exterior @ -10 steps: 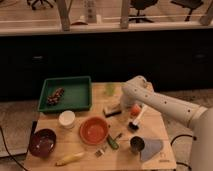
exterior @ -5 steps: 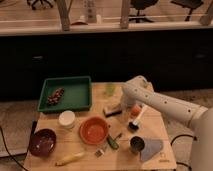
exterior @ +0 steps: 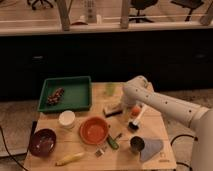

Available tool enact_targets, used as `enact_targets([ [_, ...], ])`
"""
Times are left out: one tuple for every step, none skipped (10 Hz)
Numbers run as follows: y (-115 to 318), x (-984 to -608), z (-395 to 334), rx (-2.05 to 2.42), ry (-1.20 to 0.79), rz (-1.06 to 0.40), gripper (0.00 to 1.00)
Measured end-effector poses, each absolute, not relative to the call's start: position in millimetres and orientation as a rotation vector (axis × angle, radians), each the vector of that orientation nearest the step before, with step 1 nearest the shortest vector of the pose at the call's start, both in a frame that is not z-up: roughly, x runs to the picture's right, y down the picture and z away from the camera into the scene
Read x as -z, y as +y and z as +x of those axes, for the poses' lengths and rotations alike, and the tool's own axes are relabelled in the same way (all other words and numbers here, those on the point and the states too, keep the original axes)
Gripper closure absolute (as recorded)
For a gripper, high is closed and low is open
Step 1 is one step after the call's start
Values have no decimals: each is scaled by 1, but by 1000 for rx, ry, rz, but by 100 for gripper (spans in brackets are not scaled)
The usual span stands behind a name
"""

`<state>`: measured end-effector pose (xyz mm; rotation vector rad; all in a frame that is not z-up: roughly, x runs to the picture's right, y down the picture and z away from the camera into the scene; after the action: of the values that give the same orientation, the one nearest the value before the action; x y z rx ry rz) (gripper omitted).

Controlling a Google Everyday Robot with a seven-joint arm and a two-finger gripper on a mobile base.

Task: Place eraser in paper cup

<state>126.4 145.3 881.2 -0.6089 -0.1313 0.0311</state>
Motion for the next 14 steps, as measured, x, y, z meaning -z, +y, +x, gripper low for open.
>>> enact_targets([
  [145,-882,126,-33,-130,-608,20],
  [144,-882,125,-30,-131,-608,20],
  [144,-882,125,-30,-131,-608,20],
  [144,-882,125,-35,-130,-608,20],
  [145,-882,124,-40,-130,-606,20],
  [145,-882,123,-41,-130,-605,20],
  [145,-882,123,-41,-130,-605,20],
  [144,-882,124,-41,-129,-605,20],
  [145,-882,124,-41,-128,-605,20],
  [145,-882,124,-40,-128,-606,20],
  [145,-882,124,-41,-128,-606,20],
  [144,-883,124,-42,-127,-606,20],
  [145,-883,125,-44,-126,-606,20],
  [145,-883,125,-46,-125,-606,20],
])
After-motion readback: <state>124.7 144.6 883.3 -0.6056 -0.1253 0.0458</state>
